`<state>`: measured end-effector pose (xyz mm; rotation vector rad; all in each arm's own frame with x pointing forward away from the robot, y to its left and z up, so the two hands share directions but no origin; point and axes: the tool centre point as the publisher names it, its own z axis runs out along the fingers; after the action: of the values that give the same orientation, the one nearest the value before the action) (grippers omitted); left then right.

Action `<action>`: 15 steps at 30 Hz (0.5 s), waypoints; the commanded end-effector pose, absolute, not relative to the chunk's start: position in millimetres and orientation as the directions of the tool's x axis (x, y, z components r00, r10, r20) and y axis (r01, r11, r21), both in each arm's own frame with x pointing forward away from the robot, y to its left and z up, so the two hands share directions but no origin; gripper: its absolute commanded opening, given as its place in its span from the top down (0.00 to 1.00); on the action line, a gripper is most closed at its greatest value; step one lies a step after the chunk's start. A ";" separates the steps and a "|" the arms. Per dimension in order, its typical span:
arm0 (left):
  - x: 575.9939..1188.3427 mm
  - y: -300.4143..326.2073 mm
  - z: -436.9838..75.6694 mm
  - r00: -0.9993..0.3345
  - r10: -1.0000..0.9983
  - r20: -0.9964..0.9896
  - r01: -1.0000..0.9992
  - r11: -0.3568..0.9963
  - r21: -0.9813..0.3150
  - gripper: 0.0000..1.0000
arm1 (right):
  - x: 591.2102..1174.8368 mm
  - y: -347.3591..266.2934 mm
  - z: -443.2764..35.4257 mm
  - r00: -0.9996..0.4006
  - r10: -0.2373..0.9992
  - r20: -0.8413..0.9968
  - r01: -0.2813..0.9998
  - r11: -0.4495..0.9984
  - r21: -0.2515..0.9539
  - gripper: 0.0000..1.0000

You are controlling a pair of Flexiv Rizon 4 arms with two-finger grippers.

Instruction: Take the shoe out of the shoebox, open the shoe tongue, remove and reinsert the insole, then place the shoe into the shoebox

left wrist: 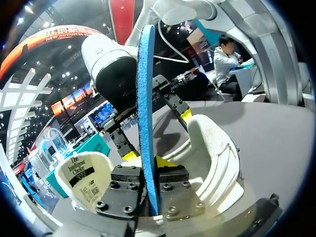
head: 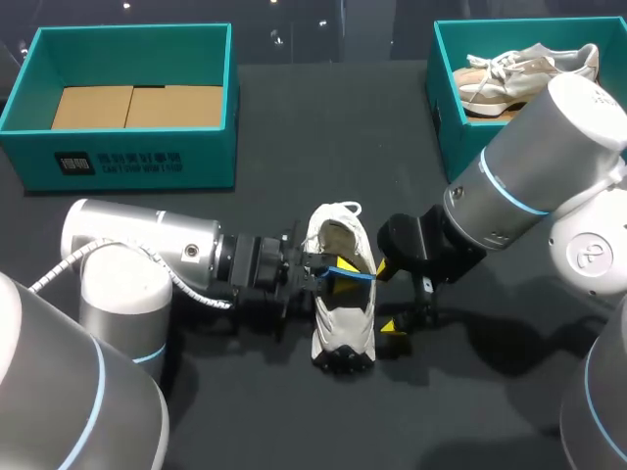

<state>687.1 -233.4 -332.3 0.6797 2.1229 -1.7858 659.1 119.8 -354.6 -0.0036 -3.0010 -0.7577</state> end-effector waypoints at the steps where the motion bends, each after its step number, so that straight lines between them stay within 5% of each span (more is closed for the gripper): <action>1: 680.1 -229.4 -323.1 -0.849 0.176 -0.499 0.522 0.128 -0.843 0.65 | 657.6 120.2 -355.2 -0.999 -0.007 0.043 0.014 0.881 0.474 0.00; 4: 674.4 -227.3 -316.2 -0.849 0.177 -0.497 0.521 0.128 -0.844 0.59 | 657.6 120.2 -355.2 -0.999 -0.007 0.043 0.014 0.881 0.474 0.00; 10: 664.3 -228.2 -304.5 -0.846 0.183 -0.501 0.525 0.121 -0.842 0.65 | 657.6 120.2 -355.2 -0.999 -0.007 0.043 0.014 0.881 0.474 0.00; 12: 661.7 -229.6 -301.5 -0.843 0.188 -0.503 0.528 0.117 -0.841 0.76 | 657.6 120.2 -355.2 -0.999 -0.007 0.043 0.014 0.881 0.474 0.00; 14: 660.3 -230.8 -300.4 -0.841 0.191 -0.506 0.531 0.117 -0.839 1.00 | 657.6 120.2 -355.2 -0.999 -0.007 0.043 0.014 0.881 0.474 0.00; 15: 659.8 -231.7 -300.6 -0.840 0.193 -0.506 0.532 0.116 -0.839 1.00 | 657.6 120.2 -355.2 -0.999 -0.007 0.043 0.014 0.881 0.474 0.00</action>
<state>662.3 -232.2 -302.7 0.7148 2.1185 -1.7939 659.1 119.9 -354.6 -0.0036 -3.0010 -0.7576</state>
